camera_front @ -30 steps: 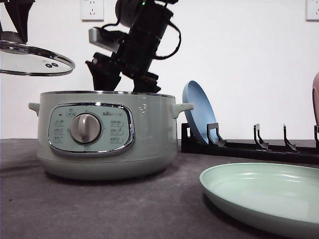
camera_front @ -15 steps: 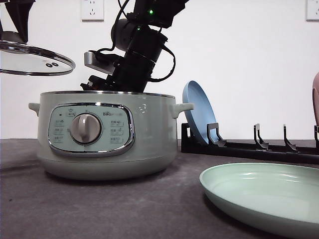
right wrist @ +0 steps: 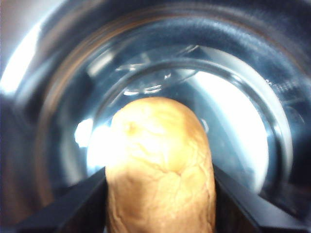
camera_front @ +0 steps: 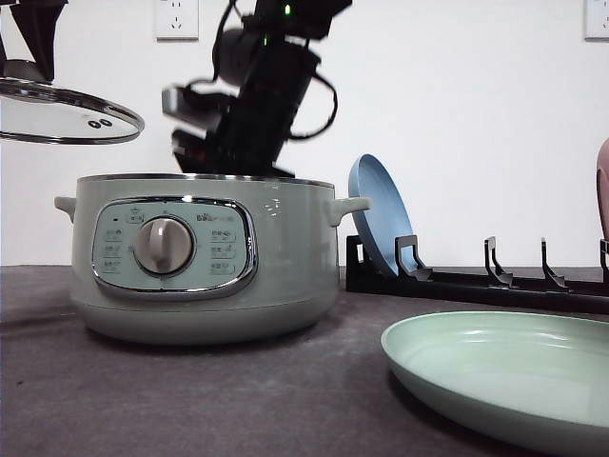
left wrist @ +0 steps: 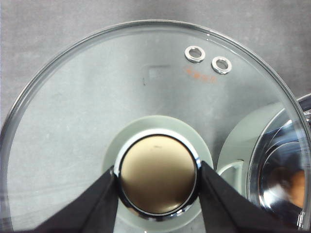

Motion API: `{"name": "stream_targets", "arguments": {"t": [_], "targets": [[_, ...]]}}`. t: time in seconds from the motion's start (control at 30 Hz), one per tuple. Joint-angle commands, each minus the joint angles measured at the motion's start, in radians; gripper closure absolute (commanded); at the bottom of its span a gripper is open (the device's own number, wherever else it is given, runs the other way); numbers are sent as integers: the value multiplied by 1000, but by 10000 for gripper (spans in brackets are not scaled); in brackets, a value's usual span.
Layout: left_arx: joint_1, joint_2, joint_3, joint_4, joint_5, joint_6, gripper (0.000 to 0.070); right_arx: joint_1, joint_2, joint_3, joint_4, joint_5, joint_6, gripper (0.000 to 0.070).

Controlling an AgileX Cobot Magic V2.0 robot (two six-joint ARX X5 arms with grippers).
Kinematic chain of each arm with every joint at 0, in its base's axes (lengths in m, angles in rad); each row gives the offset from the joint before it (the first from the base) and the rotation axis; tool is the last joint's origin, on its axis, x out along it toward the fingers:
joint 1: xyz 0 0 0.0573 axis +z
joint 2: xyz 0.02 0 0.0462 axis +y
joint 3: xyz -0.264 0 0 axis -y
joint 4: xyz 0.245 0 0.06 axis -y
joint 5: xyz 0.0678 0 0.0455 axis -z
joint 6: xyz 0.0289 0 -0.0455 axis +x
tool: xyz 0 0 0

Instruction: Transfer potato from steamer to green plate

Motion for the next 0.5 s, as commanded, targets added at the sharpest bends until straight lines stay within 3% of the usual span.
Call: {"name": "stream_targets", "arguments": {"t": [0.0, 0.17, 0.47], "targets": [[3, -4, 47, 33, 0, -2, 700, 11, -13, 65, -27, -4, 3, 429], [3, -4, 47, 33, 0, -2, 700, 10, -114, 129, -146, 1, 6, 430], [3, -4, 47, 36, 0, -2, 700, 4, -389, 80, -312, 50, 39, 429]]}}
